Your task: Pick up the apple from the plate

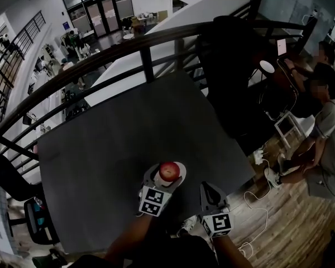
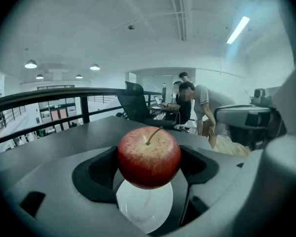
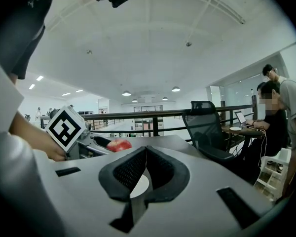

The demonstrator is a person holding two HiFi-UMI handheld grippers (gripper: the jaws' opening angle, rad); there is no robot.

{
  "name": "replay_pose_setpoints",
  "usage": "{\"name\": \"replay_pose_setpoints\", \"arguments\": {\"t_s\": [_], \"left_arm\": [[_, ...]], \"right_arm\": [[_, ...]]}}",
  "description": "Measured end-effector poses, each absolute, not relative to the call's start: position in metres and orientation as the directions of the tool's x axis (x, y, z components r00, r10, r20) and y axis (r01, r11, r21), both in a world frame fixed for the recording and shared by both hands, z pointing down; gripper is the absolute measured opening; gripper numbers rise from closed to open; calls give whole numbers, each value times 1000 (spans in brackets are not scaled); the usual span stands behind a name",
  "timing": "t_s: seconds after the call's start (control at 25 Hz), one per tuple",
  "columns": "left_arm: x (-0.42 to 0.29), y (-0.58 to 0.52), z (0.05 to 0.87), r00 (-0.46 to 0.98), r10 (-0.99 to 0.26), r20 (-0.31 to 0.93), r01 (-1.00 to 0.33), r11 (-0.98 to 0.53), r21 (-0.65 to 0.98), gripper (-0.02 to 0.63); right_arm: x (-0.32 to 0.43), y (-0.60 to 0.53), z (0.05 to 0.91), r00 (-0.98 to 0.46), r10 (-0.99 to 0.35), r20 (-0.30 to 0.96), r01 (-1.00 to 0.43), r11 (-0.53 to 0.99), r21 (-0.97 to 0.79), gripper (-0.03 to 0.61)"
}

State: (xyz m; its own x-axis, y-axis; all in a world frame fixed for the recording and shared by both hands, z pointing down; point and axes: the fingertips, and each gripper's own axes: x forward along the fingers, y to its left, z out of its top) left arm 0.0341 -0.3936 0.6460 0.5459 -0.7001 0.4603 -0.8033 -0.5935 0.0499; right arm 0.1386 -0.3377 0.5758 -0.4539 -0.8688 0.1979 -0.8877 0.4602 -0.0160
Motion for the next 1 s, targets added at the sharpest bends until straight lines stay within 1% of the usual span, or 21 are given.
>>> {"name": "replay_pose_setpoints", "arguments": {"t_s": [0.24, 0.6, 0.76, 1.0], "left_arm": [[22, -385, 608, 531, -747, 400, -820, -571, 21, 407], [20, -359, 561, 589, -763, 267, -797, -603, 34, 407], [20, -343, 546, 599, -765, 236, -792, -610, 32, 407], [16, -333, 532, 615, -760, 210, -781, -623, 35, 407]], "right_arm": [[129, -335, 566, -473, -862, 179, -872, 487, 43, 25], [120, -335, 534, -467, -879, 90, -876, 475, 91, 25], [119, -333, 519, -461, -886, 41, -880, 463, 106, 25], [106, -331, 508, -491, -871, 33, -859, 490, 151, 25]]}}
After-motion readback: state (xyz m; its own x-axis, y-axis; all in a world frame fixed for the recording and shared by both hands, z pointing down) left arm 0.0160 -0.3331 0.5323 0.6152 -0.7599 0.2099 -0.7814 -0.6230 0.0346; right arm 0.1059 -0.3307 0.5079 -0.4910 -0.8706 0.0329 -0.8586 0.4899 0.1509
